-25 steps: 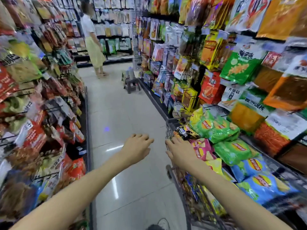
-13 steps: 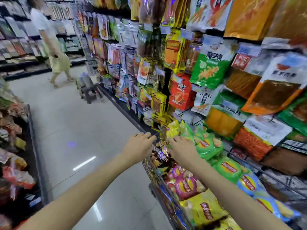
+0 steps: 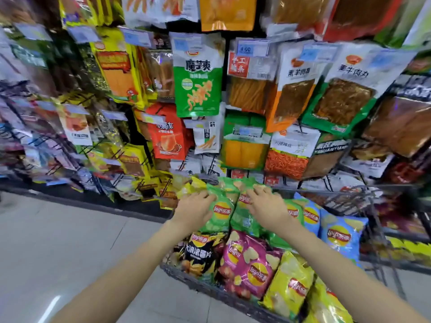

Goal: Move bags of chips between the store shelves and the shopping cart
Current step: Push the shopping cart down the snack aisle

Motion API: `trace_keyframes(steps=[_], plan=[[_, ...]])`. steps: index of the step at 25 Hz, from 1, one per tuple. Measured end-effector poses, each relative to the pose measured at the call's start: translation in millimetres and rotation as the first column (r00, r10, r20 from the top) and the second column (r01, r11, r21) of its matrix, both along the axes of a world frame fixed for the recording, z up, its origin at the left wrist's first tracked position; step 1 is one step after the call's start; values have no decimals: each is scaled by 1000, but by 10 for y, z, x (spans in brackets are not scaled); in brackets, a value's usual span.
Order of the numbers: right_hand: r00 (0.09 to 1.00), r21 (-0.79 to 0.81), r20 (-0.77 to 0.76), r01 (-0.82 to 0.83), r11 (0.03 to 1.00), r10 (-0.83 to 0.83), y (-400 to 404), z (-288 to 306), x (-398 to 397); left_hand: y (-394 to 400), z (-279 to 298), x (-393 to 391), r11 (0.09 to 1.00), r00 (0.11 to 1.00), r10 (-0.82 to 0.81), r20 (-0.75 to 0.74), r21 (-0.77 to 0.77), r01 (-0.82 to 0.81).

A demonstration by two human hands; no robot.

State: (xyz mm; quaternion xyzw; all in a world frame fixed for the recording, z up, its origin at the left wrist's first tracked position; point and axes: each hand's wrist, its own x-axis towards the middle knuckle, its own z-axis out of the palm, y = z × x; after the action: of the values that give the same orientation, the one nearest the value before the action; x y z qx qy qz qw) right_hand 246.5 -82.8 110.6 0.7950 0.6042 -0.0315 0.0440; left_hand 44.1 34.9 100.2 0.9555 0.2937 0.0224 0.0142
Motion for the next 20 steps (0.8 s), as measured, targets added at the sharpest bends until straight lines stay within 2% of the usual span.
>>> trace_keyframes(steps=[6, 11, 17, 20], plan=[[947, -130, -105, 290, 948, -304, -124, -426, -31, 383, -429, 81, 992, 997, -34, -67, -122, 25], [822, -162, -255, 482, 861, -509, -6, -757, 108, 714, -816, 131, 963, 987, 115, -114, -230, -139], [680, -274, -402, 549, 789, -613, 216, -1026, 285, 763, -1158, 294, 885, 951, 154, -267, -391, -253], [603, -272, -517, 558, 784, -608, 261, -1166, 256, 658, -1259, 420, 778, 937, 181, -298, -539, -322]])
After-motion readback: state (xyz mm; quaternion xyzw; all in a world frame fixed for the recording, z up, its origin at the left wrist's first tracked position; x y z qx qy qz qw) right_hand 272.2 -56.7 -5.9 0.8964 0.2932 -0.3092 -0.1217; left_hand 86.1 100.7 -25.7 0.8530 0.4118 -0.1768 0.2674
